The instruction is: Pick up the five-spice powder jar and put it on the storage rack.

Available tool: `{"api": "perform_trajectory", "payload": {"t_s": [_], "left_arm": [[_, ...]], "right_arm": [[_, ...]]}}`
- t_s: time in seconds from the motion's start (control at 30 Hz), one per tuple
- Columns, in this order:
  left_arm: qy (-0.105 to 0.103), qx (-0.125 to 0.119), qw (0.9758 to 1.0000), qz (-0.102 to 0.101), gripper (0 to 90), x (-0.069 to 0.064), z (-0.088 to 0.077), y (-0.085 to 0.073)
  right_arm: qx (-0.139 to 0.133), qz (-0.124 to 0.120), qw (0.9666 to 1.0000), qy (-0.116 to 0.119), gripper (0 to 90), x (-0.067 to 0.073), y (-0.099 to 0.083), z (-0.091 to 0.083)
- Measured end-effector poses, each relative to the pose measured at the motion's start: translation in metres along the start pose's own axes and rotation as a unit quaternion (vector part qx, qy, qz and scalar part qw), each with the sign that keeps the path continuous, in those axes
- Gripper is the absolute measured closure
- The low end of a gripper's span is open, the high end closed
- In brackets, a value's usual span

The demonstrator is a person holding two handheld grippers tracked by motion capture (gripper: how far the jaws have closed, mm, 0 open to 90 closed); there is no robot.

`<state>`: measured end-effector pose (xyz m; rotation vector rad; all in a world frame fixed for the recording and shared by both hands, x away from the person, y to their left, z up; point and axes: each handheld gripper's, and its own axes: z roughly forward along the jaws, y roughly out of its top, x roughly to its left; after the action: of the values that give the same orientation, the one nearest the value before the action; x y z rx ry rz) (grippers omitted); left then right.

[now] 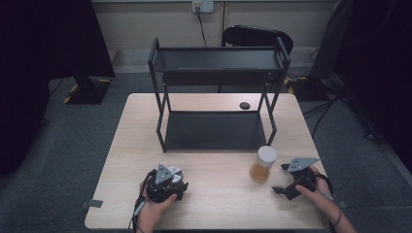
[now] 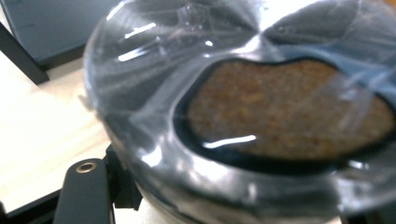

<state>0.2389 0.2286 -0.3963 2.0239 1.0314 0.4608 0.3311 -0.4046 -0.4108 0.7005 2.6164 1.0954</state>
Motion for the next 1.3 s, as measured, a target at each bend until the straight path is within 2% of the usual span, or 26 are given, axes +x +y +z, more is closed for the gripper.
{"api": "perform_trajectory", "payload": {"t_s": [0.07,0.3,0.5,0.57,0.9,1.17,1.3], "left_arm": [[-0.002,-0.001,1.0,-0.002,31.5,0.001,-0.001,0.002],[-0.018,0.008,0.9998,-0.008,31.6,0.006,0.0,0.028],[-0.03,0.001,0.9994,-0.017,31.6,0.013,0.004,0.039],[-0.035,0.003,0.9992,-0.018,31.6,0.015,0.007,0.048],[-0.036,0.012,0.9993,-0.004,31.6,0.012,0.016,0.075],[-0.04,0.007,0.9991,-0.012,31.6,0.015,0.023,0.088],[-0.043,0.007,0.999,-0.014,31.6,0.015,0.026,0.099]], "right_arm": [[0.0,0.0,1.0,0.0,0.0,0.0,0.0,0.0],[0.0,0.0,1.0,0.0,0.0,0.0,0.0,0.0],[0.0,0.0,1.0,0.0,0.0,0.0,0.0,0.0],[0.0,0.0,1.0,0.0,0.0,0.0,0.0,0.0],[0.0,0.0,1.0,0.0,0.0,0.0,0.0,0.0],[0.0,0.0,1.0,0.0,0.0,0.0,0.0,0.0],[0.0,0.0,1.0,0.0,0.0,0.0,0.0,0.0]]}}
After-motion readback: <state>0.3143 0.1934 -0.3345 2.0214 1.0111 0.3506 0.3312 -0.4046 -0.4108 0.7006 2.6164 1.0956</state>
